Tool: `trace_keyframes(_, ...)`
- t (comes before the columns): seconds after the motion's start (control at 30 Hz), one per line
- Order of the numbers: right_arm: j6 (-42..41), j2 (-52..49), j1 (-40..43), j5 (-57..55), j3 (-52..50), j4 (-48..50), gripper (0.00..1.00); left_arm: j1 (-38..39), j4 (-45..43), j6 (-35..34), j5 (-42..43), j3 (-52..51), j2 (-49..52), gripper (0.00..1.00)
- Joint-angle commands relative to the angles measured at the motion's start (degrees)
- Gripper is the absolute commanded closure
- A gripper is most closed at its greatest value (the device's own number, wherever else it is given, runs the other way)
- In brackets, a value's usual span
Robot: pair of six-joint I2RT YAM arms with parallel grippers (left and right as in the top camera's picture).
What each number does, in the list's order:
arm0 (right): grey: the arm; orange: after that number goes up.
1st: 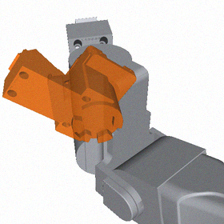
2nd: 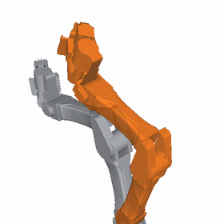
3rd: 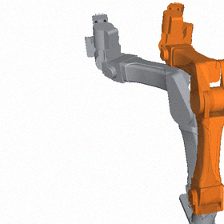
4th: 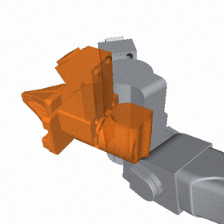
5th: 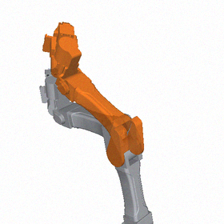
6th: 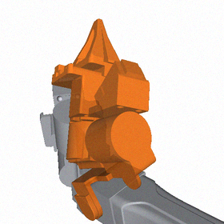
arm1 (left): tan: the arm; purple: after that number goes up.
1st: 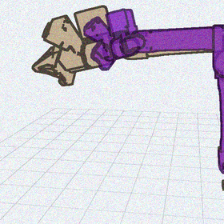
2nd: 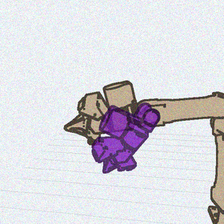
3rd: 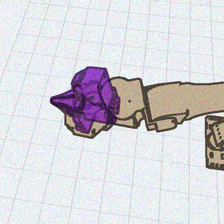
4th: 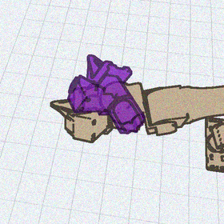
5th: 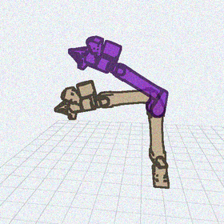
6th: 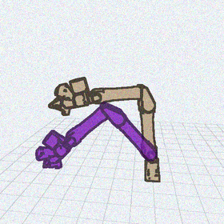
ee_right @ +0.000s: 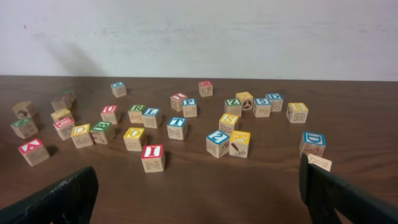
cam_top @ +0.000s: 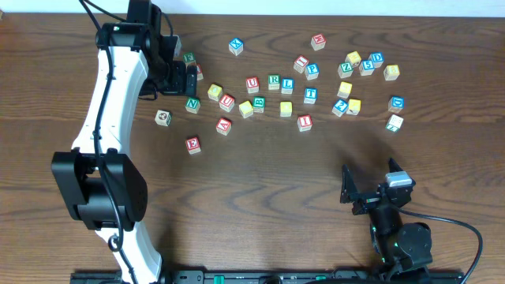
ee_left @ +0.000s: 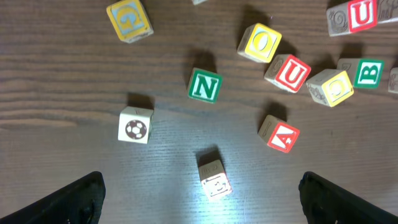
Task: Spell out NEURIPS
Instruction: 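Move the left gripper forward over the green N block, then lower the left gripper onto the green N block and close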
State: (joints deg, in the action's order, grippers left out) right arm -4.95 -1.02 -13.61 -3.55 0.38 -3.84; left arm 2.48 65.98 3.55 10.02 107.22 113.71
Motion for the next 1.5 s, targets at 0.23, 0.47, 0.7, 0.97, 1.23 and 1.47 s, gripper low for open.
trace_keyframes(0.23, 0.3, 0.2, 0.4, 0.1, -0.1, -0.2, 0.01, 0.1, -2.4, -0.2, -0.9, 0.0, -0.1, 0.02)
trace_keyframes(0.47, 0.3, 0.2, 0.4, 0.1, -0.1, -0.2, 0.01, 0.7, -2.1, -0.2, -3.7, -0.2, 2.6, 0.02)
trace_keyframes(0.7, 0.3, 0.2, 0.4, 0.1, -0.1, -0.2, 0.01, 2.4, -3.3, -0.2, -3.7, -0.2, 6.5, 0.02)
trace_keyframes(0.97, 0.3, 0.2, 0.4, 0.1, -0.1, -0.2, 0.01, 3.7, -5.3, -0.2, -3.7, -0.2, 9.7, 0.02)
trace_keyframes(1.23, 0.3, 0.2, 0.4, 0.1, -0.1, -0.2, 0.01, 3.7, -5.4, 0.7, -4.7, -0.2, 13.4, 0.02)
trace_keyframes(1.47, 0.3, 0.2, 0.4, 0.1, -0.1, -0.2, 0.01, 3.7, -5.5, 1.3, -4.7, -0.2, 15.2, 0.02)
